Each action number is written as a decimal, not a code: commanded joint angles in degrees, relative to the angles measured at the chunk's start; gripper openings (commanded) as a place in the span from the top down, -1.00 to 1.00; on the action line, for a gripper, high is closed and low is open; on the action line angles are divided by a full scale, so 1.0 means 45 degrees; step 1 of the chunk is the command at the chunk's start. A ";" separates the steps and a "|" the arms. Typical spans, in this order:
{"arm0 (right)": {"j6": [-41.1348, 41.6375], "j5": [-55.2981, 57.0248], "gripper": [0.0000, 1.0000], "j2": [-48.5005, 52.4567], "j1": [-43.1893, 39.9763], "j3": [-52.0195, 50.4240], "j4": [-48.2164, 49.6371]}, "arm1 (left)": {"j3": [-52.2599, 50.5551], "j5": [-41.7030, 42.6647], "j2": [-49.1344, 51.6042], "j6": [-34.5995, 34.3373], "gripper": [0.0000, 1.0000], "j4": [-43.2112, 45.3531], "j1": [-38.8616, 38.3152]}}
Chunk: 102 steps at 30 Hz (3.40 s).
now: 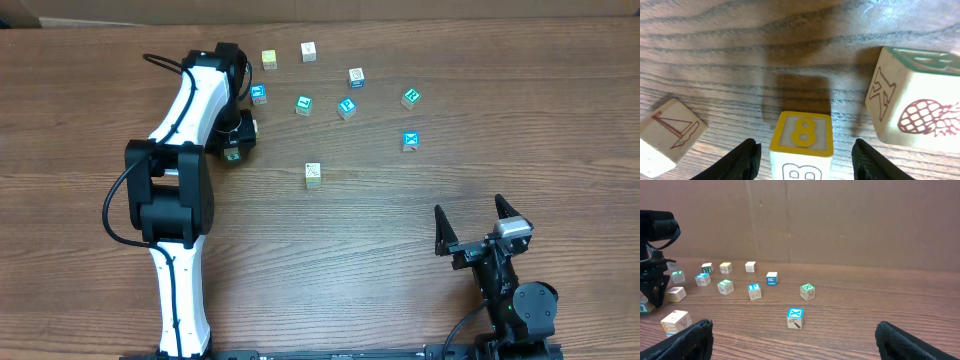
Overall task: Form a tower
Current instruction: 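Close the left gripper on the yellow-bordered 8 block, then lift the 8 block and carry it over the centre stack, then lower the 8 block onto the top of the stack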
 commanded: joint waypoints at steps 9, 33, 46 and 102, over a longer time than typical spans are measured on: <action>-0.0024 0.0073 -1.00 -0.0117 0.0087 -0.0126 0.0034 | 0.0345 -0.0223 -0.0457 0.0277 0.03 -0.0126 0.0078; -0.0024 0.0073 -1.00 -0.0117 0.0087 -0.0126 0.0034 | 0.0350 -0.0495 -0.0457 0.0272 0.58 0.0151 0.0078; -0.0024 0.0073 -1.00 -0.0117 0.0087 -0.0126 0.0034 | 0.0355 0.0797 -0.3789 -0.0384 0.65 -0.0039 -0.0049; -0.0024 0.0073 -1.00 -0.0117 0.0087 -0.0126 0.0039 | 0.0199 -0.0476 -0.2317 -0.3701 0.91 -0.1564 -0.5780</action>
